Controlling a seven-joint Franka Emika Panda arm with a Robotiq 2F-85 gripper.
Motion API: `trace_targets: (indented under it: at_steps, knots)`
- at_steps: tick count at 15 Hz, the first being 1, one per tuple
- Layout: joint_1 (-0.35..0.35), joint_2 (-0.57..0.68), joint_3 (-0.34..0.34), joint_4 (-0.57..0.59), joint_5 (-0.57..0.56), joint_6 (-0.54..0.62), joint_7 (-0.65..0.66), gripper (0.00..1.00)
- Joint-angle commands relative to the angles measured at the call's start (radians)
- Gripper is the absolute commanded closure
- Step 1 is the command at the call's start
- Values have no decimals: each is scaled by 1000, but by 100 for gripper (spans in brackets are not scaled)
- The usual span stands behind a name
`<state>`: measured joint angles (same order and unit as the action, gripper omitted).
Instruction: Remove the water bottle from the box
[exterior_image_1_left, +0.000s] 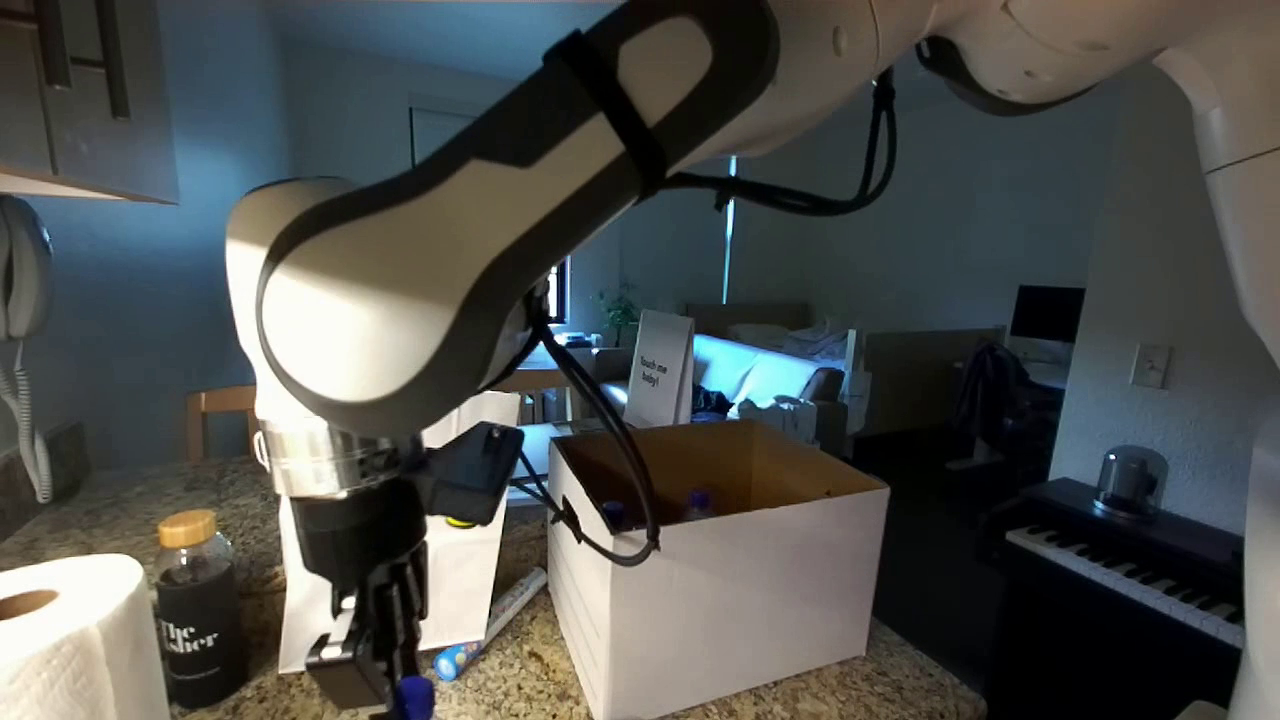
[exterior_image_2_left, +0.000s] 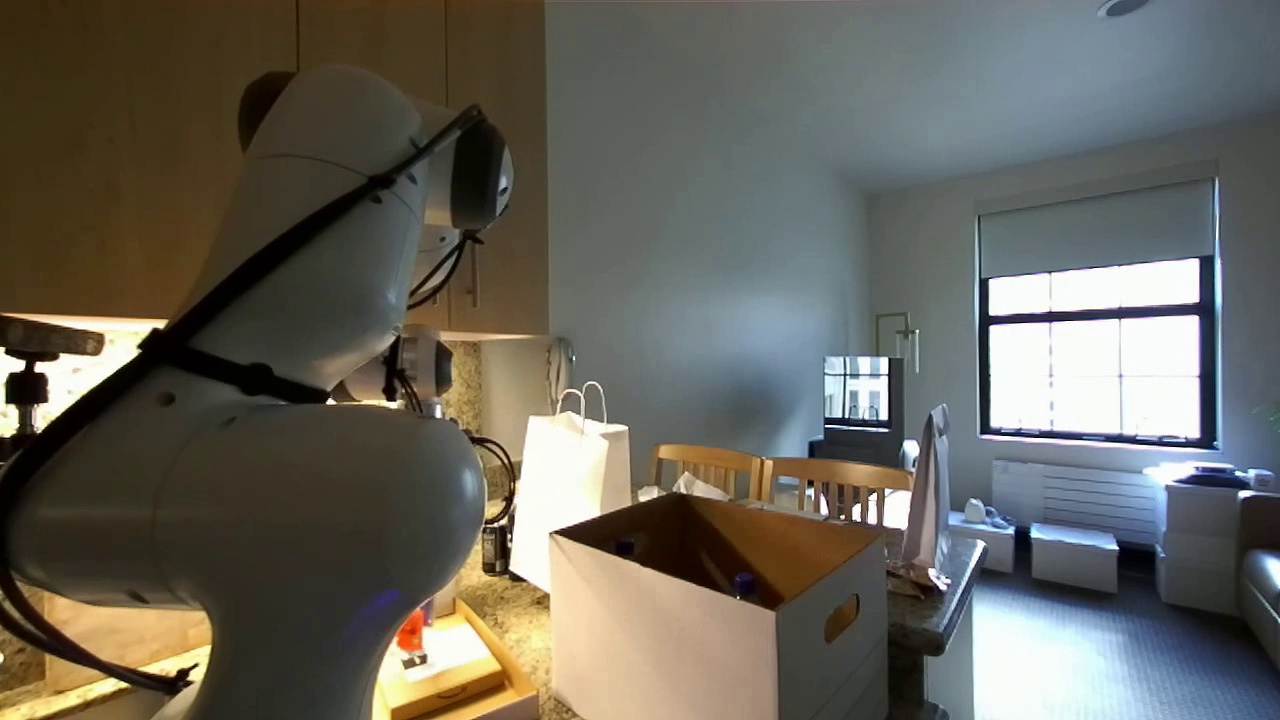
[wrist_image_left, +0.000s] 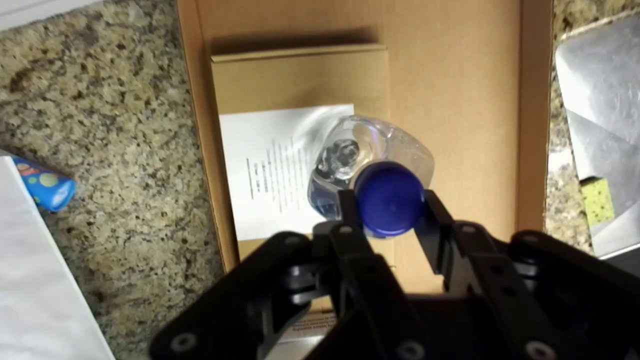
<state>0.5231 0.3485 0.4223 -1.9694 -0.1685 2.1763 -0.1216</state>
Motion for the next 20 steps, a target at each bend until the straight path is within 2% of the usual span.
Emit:
trace_targets:
  at_steps: [1,5,6,7,8,14,15,20]
  knots:
    - [55,51,-30,9,-77,101,144,89]
    - [122,104,-84,34,-146,105,254,89]
    - [136,105,-92,46,-151,99,268,78]
    - [146,104,-99,48,-155,102,281,42]
    - [157,105,-106,50,-157,101,291,42]
    - [188,78,-133,32,-152,84,310,5]
    - [188,66,-132,28,-148,81,304,0]
    - [194,-42,-130,-16,-161,102,336,0]
